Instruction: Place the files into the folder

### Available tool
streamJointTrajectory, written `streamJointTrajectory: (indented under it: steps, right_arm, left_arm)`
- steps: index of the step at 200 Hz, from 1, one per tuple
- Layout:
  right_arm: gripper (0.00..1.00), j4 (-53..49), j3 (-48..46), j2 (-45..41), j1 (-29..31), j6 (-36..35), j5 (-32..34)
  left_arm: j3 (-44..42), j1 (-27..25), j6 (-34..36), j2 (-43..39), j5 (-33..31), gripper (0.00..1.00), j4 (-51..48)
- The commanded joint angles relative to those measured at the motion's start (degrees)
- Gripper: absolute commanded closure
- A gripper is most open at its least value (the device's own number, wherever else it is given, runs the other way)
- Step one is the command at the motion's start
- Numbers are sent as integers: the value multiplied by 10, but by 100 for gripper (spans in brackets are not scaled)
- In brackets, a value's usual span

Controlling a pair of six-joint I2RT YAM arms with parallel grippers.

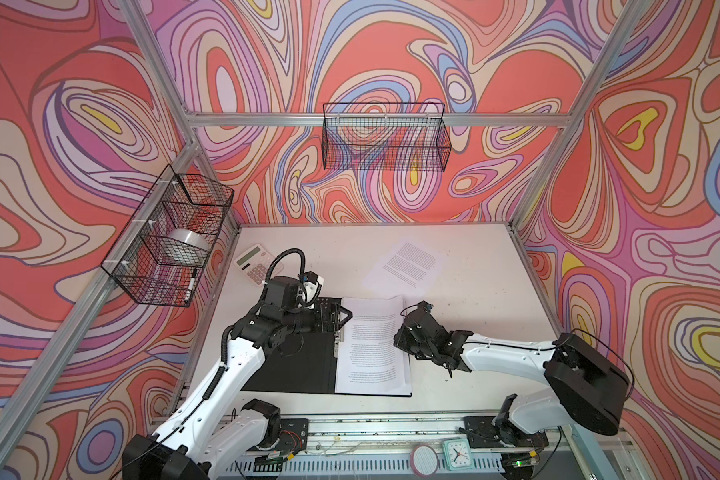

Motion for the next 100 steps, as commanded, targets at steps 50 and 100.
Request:
streamJointTrajectory:
  steps: [50,100]
  right_arm:
    - [100,5,-4,3,12,9,20]
    - [100,1,-11,-5,13,-2,19]
  left_arm:
    - [6,4,23,27,13,0,-46]
    - [7,4,27,35,15,0,-51]
